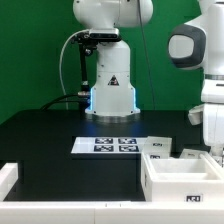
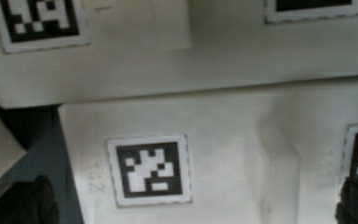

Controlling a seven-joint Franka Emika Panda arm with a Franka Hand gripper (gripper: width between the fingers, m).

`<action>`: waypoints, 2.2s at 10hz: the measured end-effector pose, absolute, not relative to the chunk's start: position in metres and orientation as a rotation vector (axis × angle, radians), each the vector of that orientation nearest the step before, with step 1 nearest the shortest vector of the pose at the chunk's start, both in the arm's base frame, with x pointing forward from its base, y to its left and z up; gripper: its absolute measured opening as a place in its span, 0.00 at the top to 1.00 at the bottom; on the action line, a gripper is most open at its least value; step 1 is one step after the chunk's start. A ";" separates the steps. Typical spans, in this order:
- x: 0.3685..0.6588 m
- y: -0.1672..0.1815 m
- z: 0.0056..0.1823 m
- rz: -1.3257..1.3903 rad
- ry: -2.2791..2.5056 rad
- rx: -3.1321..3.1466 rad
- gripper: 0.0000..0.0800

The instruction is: Assemble cabinet

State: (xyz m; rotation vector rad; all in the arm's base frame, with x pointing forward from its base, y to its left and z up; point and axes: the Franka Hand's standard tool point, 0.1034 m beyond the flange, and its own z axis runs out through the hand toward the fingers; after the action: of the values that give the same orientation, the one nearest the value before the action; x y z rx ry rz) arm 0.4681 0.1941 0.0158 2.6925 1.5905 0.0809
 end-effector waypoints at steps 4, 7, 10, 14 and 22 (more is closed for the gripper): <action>0.468 0.193 0.012 0.081 1.587 2.696 0.27; 0.468 0.192 0.013 0.078 1.587 2.696 0.66; 0.464 0.193 0.040 0.067 1.600 2.671 0.92; 0.474 0.154 0.076 0.016 1.725 2.560 0.92; 0.460 0.102 0.071 -0.128 1.981 2.406 0.92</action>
Offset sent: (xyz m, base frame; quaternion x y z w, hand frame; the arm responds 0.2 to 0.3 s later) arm 0.0000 0.0000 0.0000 0.0000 0.0000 0.0000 1.0000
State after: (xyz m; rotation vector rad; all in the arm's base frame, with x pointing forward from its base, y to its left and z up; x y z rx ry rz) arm 0.4604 0.1021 0.0706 2.4060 1.9811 -0.1279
